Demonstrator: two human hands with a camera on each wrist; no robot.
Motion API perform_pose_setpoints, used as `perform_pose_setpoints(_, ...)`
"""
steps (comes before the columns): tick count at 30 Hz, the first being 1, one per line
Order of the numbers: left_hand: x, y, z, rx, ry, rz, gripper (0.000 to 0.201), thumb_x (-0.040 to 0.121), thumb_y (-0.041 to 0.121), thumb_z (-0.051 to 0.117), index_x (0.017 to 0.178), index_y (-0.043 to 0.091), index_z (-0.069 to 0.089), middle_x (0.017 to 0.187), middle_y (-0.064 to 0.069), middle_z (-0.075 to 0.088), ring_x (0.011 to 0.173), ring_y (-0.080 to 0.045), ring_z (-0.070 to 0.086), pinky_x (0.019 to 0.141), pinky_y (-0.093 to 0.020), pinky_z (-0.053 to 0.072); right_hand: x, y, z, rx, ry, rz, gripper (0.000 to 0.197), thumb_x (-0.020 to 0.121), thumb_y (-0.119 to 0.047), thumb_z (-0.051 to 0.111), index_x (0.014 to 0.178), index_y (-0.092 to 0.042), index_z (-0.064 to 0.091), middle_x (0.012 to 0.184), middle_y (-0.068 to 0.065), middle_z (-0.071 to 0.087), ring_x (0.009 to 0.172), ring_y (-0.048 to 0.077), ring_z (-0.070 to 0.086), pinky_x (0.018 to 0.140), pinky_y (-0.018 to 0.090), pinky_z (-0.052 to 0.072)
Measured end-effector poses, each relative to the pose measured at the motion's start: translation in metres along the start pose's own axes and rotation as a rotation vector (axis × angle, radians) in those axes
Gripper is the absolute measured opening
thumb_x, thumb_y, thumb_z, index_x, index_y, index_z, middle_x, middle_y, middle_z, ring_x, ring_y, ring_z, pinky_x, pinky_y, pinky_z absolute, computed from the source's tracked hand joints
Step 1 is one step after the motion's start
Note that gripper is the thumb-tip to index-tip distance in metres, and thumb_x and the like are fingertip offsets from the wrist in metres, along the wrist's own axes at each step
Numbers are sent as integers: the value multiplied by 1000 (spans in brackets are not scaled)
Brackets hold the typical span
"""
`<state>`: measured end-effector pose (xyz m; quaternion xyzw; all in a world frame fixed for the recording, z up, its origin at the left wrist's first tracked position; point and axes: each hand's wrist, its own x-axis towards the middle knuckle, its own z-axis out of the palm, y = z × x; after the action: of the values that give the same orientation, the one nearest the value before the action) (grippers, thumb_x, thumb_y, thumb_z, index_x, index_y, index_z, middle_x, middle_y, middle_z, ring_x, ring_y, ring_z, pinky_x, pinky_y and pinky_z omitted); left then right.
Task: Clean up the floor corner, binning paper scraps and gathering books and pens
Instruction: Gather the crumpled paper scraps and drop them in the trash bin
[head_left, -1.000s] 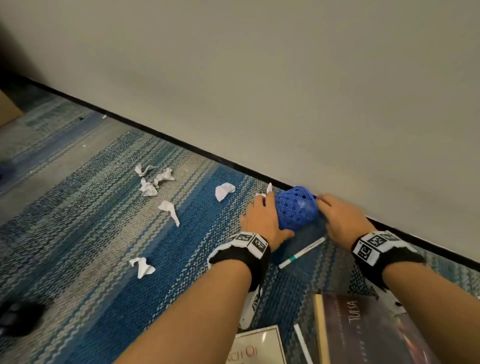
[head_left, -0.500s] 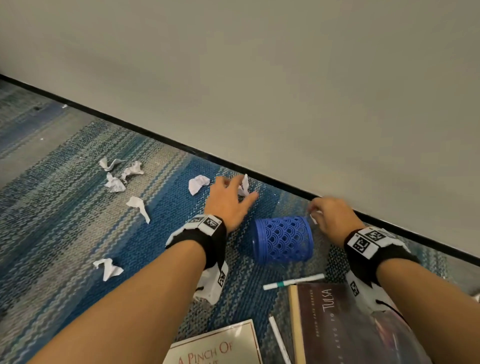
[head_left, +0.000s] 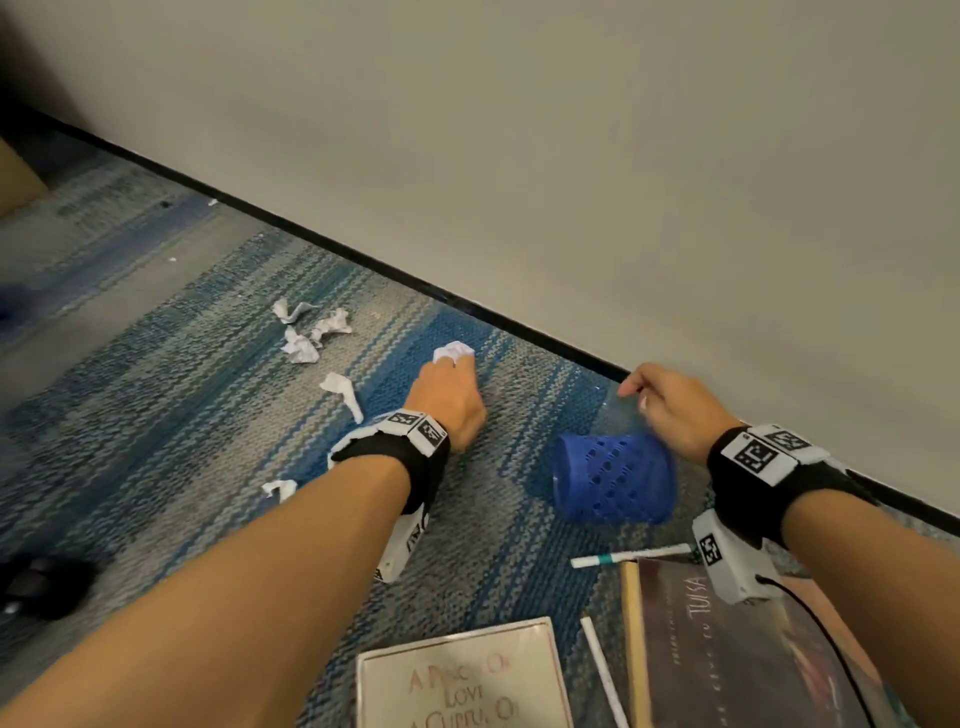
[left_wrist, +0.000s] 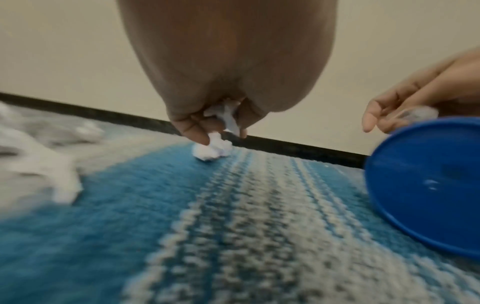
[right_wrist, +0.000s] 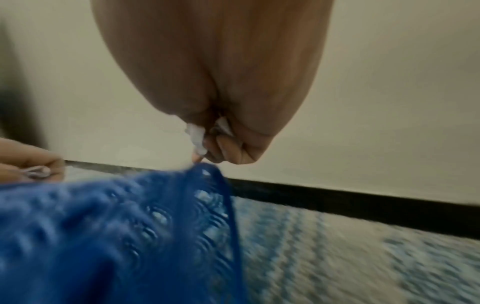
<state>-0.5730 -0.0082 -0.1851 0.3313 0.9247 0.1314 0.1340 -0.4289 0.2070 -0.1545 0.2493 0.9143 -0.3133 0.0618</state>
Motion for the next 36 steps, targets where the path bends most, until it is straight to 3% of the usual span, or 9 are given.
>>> perform_pose_setpoints(5,-62,-75,-46,167,107,-189,58,90,63,40,113,10,46,117,-13,52,107,-33,50,86,-42,44,27,-81,21,-27,26,-137,22,96,-34,50,78,-20,52,76,5,60,73,26,53,69,34,39)
perform_pose_setpoints(9,-123,-124,-38,167,-110,-552,95,77,83,35,134,7,32,128,-17,40,105,-33,55,78,-38,49,48,-146,57,-270,-18,-262,27,88,-25,62,105,-13,46,76,5,55,78,31,56,66,34,39)
perform_pose_setpoints(12,-143,-134,-6,133,-159,-523,67,91,64,41,130,10,36,130,-18,40,106,-34,56,78,-38,48,70,-180,85,-326,-2,-275,36,88,-9,58,120,-5,41,114,21,51,92,39,56,79,42,45)
perform_pose_setpoints(16,-148,-136,8,150,-132,-383,23,103,26,33,119,11,39,119,-15,44,94,-35,57,69,-40,48,84,-205,116,-581,5,-175,51,95,-10,46,142,-10,25,139,25,29,109,42,49,72,41,39)
perform_pose_setpoints(21,-112,-137,-18,-40,85,-302,33,97,4,39,129,12,34,125,-15,38,91,-29,55,67,-34,44,86,-200,137,-847,-281,-80,70,99,-8,33,152,-27,-7,159,16,-7,139,46,20,104,50,40)
perform_pose_setpoints(24,-68,-131,-22,-56,110,-129,67,91,-8,40,149,17,19,152,-22,12,134,-40,32,104,-44,41,80,-191,144,-914,-282,-81,63,99,-5,36,153,-11,5,153,22,11,134,44,28,104,45,40)
perform_pose_setpoints(27,-45,-130,-14,52,-117,-38,68,94,-6,37,153,20,14,159,-18,-7,146,-41,-3,117,-53,18,68,-185,145,-978,-172,-172,42,100,-8,35,139,4,26,137,20,31,123,35,38,102,39,38)
perform_pose_setpoints(31,-50,-142,-3,173,8,-86,30,99,6,35,129,7,39,137,-21,31,123,-38,32,95,-44,39,76,-174,141,-809,-126,-190,31,100,-10,33,130,-2,33,123,20,42,104,36,55,74,37,42)
perform_pose_setpoints(36,-62,-197,-14,-40,235,-554,21,102,22,38,116,8,46,116,-13,45,100,-25,45,77,-30,41,96,-205,140,-726,-25,-369,43,100,-44,31,104,-7,53,99,17,65,91,35,63,64,34,36)
